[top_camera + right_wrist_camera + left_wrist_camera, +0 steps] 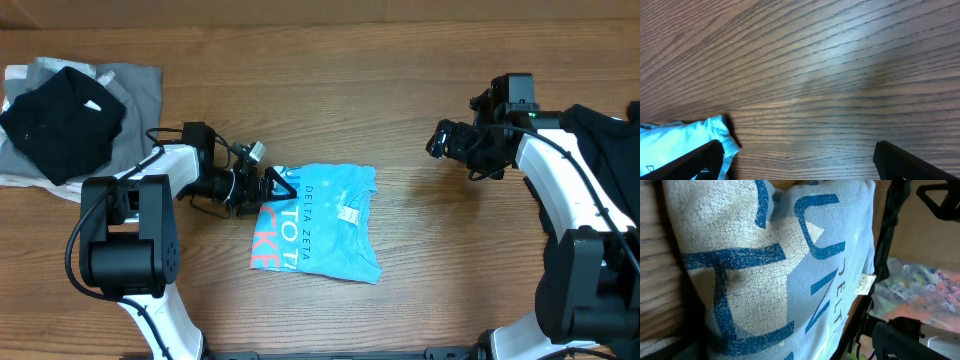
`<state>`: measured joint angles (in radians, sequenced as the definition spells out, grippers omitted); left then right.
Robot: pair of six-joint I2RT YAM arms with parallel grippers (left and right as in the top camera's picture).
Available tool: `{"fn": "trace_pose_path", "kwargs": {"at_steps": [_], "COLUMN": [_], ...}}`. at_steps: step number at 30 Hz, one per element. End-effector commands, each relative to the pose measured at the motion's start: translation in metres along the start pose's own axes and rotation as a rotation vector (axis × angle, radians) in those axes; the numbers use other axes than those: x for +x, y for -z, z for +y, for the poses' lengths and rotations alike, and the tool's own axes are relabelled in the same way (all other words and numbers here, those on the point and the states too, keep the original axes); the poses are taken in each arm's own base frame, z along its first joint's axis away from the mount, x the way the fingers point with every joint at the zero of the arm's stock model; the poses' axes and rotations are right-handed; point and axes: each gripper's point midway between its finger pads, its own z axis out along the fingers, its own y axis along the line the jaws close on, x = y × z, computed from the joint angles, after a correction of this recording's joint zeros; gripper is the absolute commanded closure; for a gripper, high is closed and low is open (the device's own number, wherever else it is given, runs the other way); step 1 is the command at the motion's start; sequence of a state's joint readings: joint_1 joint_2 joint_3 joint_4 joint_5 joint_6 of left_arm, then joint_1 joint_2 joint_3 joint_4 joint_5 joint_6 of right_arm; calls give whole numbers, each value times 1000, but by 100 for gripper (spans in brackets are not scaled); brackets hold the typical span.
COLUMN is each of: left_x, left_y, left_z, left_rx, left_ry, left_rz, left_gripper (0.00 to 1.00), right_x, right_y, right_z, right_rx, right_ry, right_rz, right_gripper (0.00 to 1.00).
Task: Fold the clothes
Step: 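Grasp the folded shirt's left edge with the left gripper, then drag the folded shirt leftward onto the clothes stack with the left gripper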
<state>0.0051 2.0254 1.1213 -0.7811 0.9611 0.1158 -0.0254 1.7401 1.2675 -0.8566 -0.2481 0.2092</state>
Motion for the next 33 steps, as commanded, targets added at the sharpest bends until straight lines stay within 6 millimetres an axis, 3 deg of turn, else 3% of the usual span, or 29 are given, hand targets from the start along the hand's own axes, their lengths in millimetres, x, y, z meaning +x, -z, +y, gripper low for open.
{"fn": "trace_pose_path", "kwargs": {"at_steps": [1, 2, 4, 6, 10, 12, 17, 21, 28, 33], "left_x": [40, 37, 32, 29, 19, 14, -2, -29, -93, -121], "left_y": [-19, -19, -19, -20, -20, -20, -18, -1, 58, 101], "left_z": [74, 74, 75, 75, 77, 77, 77, 78, 74, 78], "left_rx": [-280, -280, -282, -285, -289, -290, -300, -390, -640, -783], "left_ry": [71, 62, 54, 76, 49, 34, -11, -50, -119, -125], "left_rz": [145, 135, 119, 102, 69, 53, 15, -22, -130, -213], "left_gripper": [14, 20, 24, 37, 83, 95, 96, 96, 96, 96], "right_x": [0, 0, 0, 0, 1, 1, 1, 1, 7, 12], "right_y": [-1, -1, -1, -1, -1, -1, -1, -1, -1, -1], "right_z": [2, 2, 2, 2, 2, 2, 2, 2, 0, -2], "right_rx": [-8, -8, -7, -7, -7, -7, -7, -6, 1, 7], "right_ry": [-3, -3, -3, -4, -4, -4, -4, -4, -11, -17], "right_rz": [1, 2, 2, 4, 5, 5, 5, 6, 29, 51], "right_gripper": [0, 0, 0, 0, 0, 0, 0, 0, 0, 0]}}
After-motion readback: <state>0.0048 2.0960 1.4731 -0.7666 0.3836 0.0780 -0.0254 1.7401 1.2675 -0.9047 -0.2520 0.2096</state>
